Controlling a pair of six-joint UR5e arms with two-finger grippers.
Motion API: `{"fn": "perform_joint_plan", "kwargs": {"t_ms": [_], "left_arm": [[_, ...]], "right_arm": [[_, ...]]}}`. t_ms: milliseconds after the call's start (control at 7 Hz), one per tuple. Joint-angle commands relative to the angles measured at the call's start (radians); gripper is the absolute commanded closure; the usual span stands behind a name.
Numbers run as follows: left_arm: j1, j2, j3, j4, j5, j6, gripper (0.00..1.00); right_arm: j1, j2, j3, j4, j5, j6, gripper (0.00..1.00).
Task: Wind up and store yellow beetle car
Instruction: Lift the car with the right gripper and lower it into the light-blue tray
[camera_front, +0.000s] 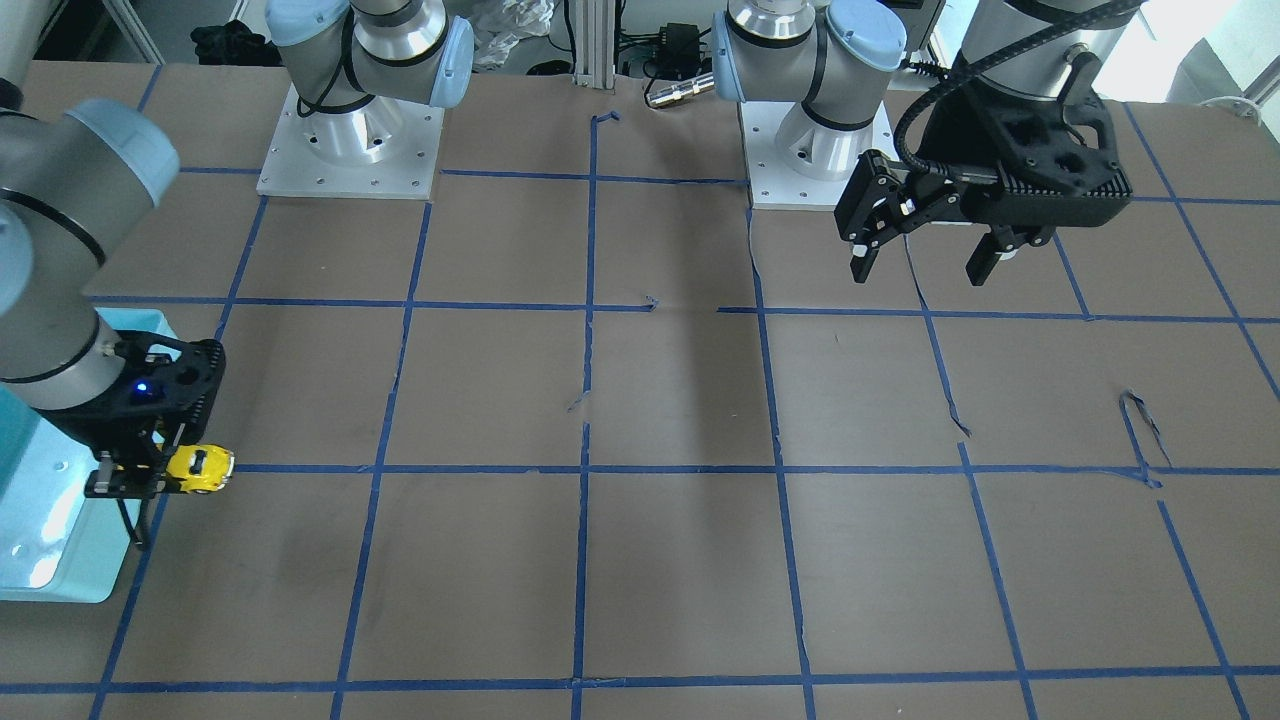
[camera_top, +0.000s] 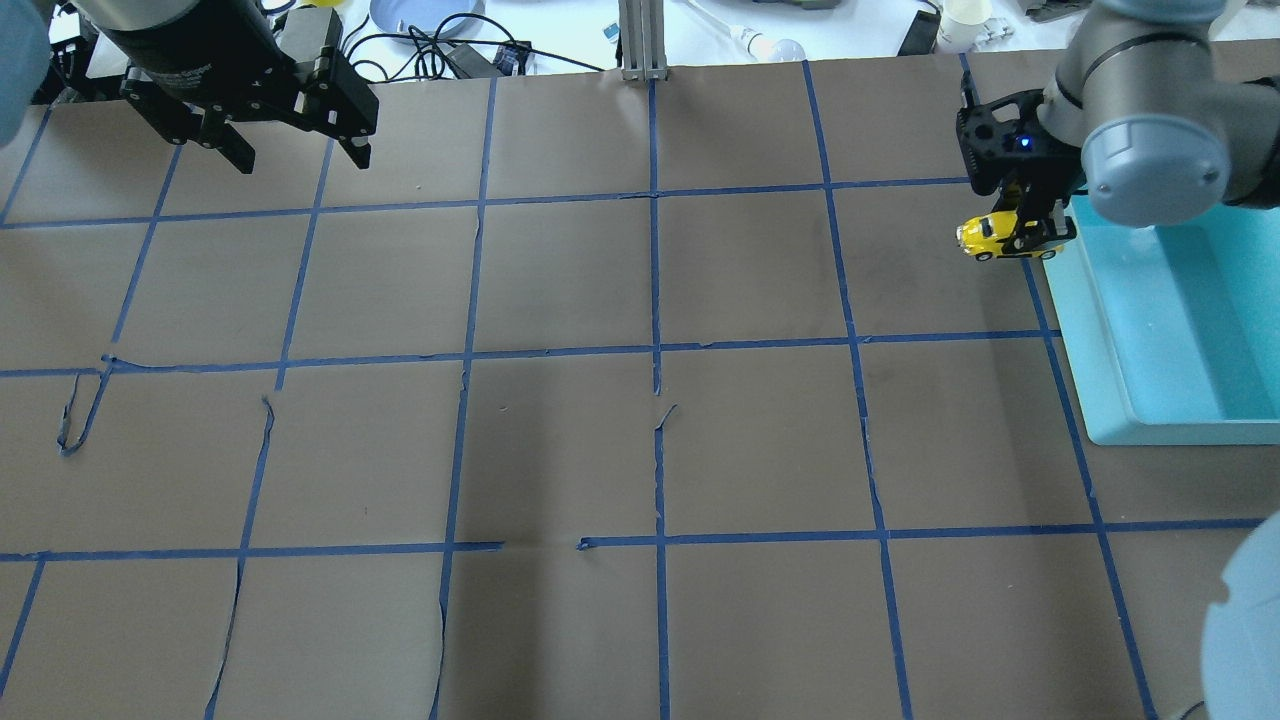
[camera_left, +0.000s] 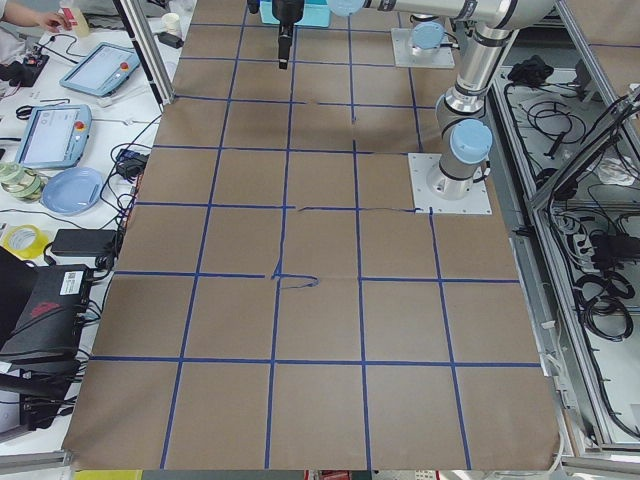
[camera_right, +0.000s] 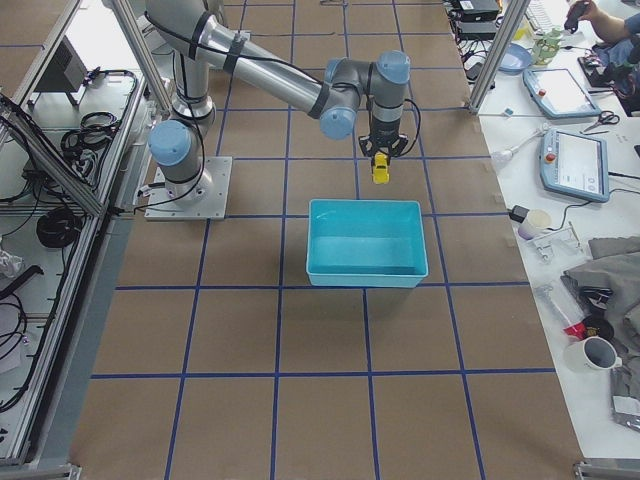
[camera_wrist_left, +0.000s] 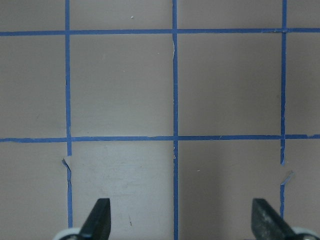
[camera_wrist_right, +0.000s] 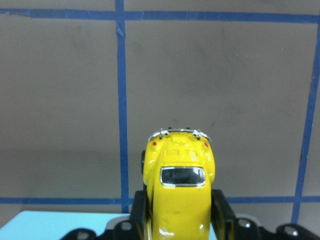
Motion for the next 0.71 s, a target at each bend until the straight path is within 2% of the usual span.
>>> {"fn": "perform_joint_plan", "kwargs": {"t_ms": [0, 143, 571], "left_arm": [[0.0, 0.0, 0.0, 0.0, 0.0, 0.0, 0.0], [0.0, -0.001, 0.0, 0.0, -0.003, 0.0, 0.0], [0.0, 0.0, 0.0, 0.0, -0.002, 0.0, 0.0]], "right_arm": [[-0.119, -0.007, -0.072, 0.103, 0.004, -0.028, 0.96], [-0.193, -0.003, -0.069, 0.096, 0.007, -0.143, 0.96], [-0.339, 0.007, 0.003, 0.081, 0.005, -0.238, 0.95]]}}
